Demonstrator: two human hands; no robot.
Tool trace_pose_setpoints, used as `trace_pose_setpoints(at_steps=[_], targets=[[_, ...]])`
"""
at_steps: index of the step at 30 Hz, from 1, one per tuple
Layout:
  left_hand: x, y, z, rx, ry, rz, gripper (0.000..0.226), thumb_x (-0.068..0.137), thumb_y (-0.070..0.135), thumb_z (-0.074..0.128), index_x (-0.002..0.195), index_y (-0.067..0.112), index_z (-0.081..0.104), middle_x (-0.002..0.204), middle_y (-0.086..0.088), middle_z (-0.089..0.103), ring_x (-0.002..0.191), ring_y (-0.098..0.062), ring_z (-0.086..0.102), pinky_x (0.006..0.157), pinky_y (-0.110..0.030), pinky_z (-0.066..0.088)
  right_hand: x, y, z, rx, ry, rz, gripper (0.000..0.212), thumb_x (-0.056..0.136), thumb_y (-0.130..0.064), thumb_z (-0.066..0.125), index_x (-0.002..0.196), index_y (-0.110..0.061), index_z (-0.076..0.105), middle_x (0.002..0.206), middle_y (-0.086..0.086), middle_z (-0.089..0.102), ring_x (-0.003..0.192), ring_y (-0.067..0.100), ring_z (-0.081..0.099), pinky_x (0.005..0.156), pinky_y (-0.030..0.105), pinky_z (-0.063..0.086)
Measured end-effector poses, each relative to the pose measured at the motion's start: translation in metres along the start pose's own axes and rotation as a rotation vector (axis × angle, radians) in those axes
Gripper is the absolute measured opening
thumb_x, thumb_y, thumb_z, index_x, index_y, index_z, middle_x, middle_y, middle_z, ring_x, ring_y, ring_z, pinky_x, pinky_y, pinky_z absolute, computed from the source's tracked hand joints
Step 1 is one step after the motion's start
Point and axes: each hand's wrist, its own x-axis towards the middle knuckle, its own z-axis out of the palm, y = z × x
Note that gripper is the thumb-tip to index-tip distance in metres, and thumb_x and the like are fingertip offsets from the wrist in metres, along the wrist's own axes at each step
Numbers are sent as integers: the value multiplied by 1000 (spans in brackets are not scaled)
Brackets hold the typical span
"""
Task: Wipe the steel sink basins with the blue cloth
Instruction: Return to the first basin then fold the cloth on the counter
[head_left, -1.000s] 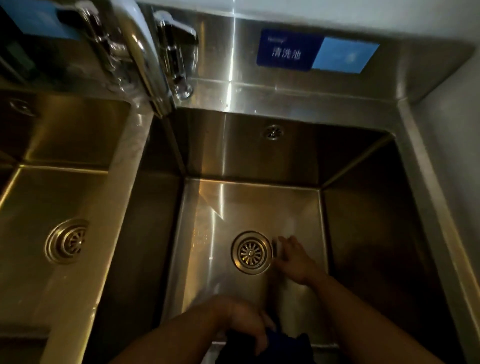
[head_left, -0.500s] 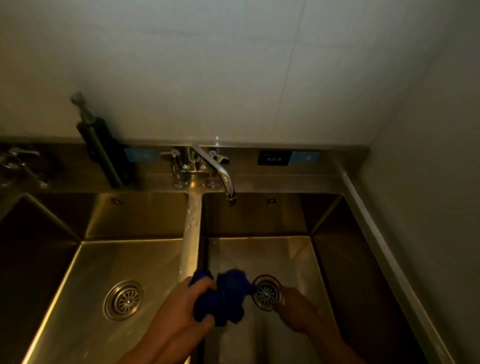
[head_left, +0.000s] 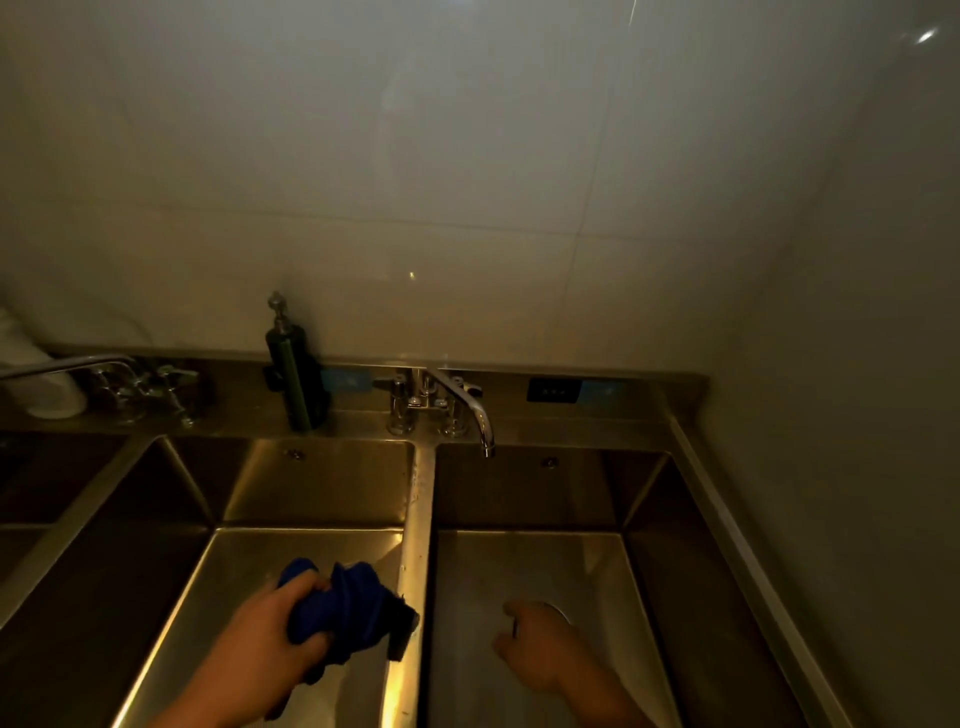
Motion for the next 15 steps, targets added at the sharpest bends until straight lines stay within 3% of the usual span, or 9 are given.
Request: trace_pose_setpoints(at_steps=[2,8,15], targets=[[-8,-6,-4,15,-8,-7,29,77,25,72,95,40,55,93,7,57,80,-9,62,68,-18,47,-8,-10,-1,-17,-1,-19,56,93,-43,48,143,-20,39,144,9,46,131,24,45,105,29,36],[-30,-31,-28,-23,-30,-49,29,75,25,74,97,36,59,97,5,61,86,-9,63,83,-33,52,-29,-49,8,-7,-41,-42,49,93,-38,48,138,-18,46,140,9,51,125,25,50,103,30,39],[-34,-89,-74,-12,-75,-31,36,71,32,76,99,42,56,105,10,56,96,-4,56,90,-26,43,-41,-130,34,63,1,-19,53,91,-41,51,139,-20,44,143,6,48,130,26,46,109,39,37]])
